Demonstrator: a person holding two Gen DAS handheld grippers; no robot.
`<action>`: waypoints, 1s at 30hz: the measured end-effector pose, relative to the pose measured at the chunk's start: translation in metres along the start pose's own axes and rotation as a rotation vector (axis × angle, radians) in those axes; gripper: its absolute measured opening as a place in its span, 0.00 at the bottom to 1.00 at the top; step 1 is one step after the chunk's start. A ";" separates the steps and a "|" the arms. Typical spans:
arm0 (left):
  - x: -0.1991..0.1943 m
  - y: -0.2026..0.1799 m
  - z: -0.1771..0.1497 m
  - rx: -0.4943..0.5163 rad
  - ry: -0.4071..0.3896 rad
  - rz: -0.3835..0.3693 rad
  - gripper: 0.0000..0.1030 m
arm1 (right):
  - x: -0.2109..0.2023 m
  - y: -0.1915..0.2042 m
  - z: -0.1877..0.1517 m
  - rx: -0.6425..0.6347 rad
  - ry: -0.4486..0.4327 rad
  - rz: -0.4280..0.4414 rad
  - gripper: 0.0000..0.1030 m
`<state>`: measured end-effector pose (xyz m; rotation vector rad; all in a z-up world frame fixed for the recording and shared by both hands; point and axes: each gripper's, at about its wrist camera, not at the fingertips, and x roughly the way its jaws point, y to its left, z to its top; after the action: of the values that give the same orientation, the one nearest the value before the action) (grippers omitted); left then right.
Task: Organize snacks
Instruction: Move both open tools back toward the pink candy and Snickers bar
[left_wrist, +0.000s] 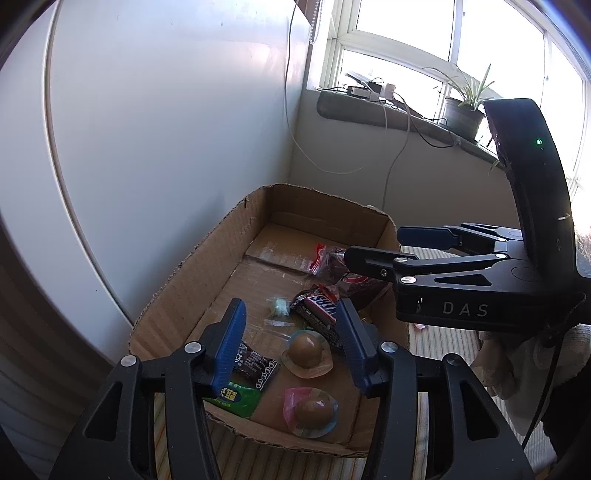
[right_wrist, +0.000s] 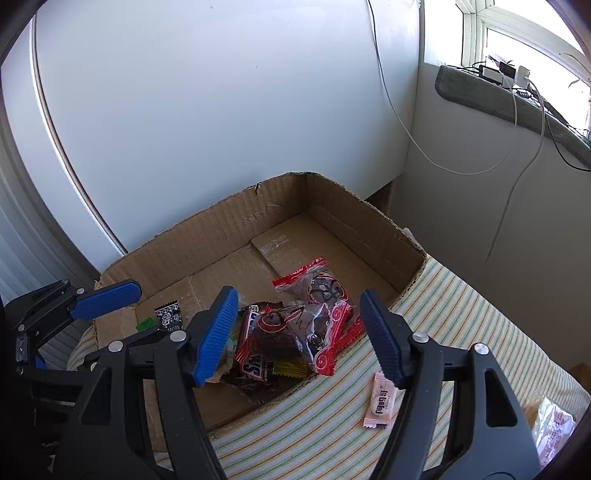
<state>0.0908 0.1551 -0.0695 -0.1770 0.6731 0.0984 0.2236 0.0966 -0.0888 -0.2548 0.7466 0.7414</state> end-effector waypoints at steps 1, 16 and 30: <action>0.000 0.000 0.000 0.001 -0.001 0.002 0.54 | -0.001 -0.001 0.000 0.001 -0.008 -0.007 0.81; 0.001 0.001 -0.001 0.004 0.017 0.054 0.78 | -0.011 -0.011 0.000 0.019 -0.014 -0.044 0.87; -0.012 -0.015 -0.002 0.025 0.006 0.069 0.79 | -0.057 -0.027 -0.013 0.054 -0.061 -0.054 0.87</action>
<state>0.0826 0.1394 -0.0620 -0.1303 0.6858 0.1560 0.2067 0.0416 -0.0600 -0.2013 0.6981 0.6739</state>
